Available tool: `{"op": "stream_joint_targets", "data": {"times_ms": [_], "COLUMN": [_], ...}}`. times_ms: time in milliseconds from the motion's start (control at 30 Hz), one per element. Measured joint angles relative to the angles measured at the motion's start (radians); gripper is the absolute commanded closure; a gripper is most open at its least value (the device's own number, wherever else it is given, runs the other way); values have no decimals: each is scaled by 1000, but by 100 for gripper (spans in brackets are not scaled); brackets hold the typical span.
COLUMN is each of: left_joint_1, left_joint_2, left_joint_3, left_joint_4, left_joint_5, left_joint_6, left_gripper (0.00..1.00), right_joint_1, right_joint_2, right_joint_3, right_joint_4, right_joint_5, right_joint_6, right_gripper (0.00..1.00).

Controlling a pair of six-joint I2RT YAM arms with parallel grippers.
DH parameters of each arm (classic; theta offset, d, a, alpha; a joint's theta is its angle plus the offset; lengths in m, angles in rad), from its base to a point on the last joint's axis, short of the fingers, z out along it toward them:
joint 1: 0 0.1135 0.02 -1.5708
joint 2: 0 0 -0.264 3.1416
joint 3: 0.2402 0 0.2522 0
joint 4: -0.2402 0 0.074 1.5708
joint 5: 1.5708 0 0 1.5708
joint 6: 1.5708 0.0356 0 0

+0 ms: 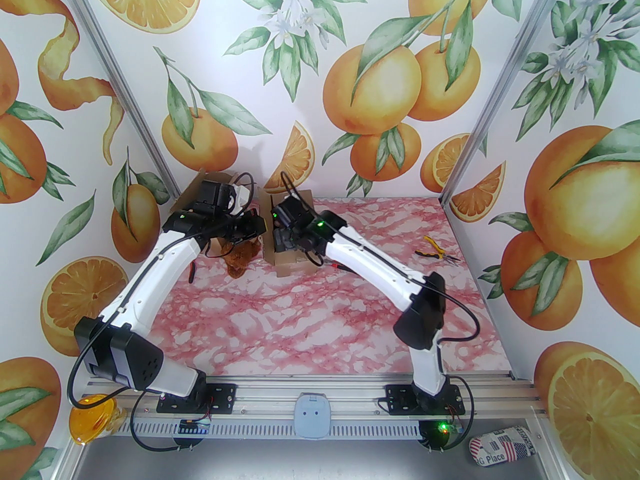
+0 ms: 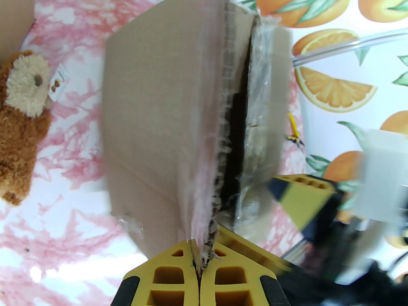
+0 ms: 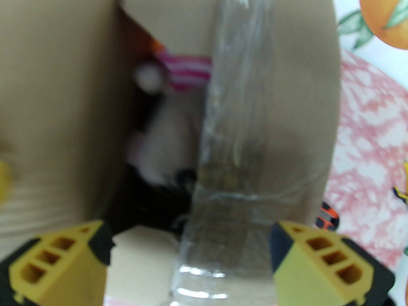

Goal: Unpack the express box

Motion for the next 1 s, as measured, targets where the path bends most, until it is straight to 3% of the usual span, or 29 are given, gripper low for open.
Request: {"op": "stream_joint_targets", "data": {"times_ms": [200, 300, 333, 367, 500, 700, 800, 900, 1000], "left_joint_1": [-19, -23, -25, -26, -16, 42, 31, 12, -11], "left_joint_2": [2, 2, 3, 3, 0, -1, -2, -1, 0], "left_joint_3": [0, 0, 0, -1, -29, -108, -109, -108, -98], "left_joint_4": [-4, -3, -2, -5, -9, 14, 47, 50, 48], "left_joint_5": [-38, -48, -49, -53, -54, -13, 32, 30, -1], "left_joint_6": [2, 7, 13, 21, 50, 85, 97, 106, 109], "left_gripper": [100, 100, 100, 100, 100, 100, 100, 100, 100], "right_joint_1": [0, -8, -14, -22, -78, -240, -322, -343, -316], "right_joint_2": [59, 45, 31, 7, -119, -392, -454, -456, -457], "right_joint_3": [3, 2, -14, -43, -184, -470, -588, -631, -594], "right_joint_4": [-50, -45, -30, -11, 74, 272, 357, 370, 341], "right_joint_5": [165, 180, 174, 166, 66, -263, -393, -430, -375], "right_joint_6": [-29, -40, -44, -43, -31, 83, 146, 167, 132], "right_gripper": [46, 75, 94, 100, 100, 100, 69, 50, 35]}}
